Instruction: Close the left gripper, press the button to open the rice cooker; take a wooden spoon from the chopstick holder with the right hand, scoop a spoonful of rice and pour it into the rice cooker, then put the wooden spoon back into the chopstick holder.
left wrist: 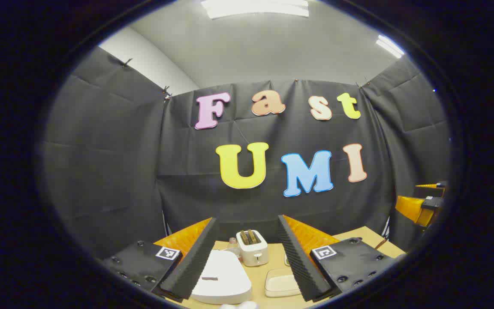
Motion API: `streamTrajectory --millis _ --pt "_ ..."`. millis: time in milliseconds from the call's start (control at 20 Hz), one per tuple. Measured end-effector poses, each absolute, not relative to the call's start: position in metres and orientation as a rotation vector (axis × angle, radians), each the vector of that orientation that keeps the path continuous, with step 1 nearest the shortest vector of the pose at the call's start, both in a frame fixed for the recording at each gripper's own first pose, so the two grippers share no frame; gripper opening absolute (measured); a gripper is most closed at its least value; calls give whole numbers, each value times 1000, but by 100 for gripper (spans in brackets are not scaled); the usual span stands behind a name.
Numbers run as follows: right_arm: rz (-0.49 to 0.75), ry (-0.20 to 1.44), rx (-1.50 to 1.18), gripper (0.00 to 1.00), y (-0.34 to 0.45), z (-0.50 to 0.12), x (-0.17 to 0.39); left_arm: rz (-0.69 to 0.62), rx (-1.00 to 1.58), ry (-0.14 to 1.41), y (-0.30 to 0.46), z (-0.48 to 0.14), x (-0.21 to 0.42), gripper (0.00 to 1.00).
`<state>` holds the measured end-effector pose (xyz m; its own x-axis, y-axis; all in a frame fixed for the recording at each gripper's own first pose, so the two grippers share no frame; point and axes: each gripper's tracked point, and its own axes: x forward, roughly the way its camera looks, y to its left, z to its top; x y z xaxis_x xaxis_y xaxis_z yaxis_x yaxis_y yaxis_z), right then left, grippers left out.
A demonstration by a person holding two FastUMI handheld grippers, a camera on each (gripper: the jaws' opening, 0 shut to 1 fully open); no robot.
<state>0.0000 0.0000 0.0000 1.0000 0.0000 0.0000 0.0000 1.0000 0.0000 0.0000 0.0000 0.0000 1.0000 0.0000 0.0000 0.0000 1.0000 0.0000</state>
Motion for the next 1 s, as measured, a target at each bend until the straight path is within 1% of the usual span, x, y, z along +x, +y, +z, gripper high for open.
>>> streamTrajectory --millis 100,150,200,250,350,450,650,1000 --pt "5 1 -5 97 4 3 4 0 -2 -8 4 3 4 94" --pt "3 -2 -4 97 5 6 7 7 3 -11 7 5 7 96" --pt "-2 -5 -8 94 5 7 9 8 5 -12 9 4 9 94" --pt "-6 -8 -17 97 4 9 10 8 2 -15 10 5 12 94" --pt "-4 -13 -15 97 7 13 12 3 -5 -23 10 7 13 94" --pt "-12 -15 -20 97 5 15 12 8 2 -19 14 5 16 98" --pt "-20 -24 -19 97 6 19 11 7 -2 -14 15 2 18 94" --pt "-34 -15 -15 97 5 15 7 9 -7 -12 21 0 21 94"
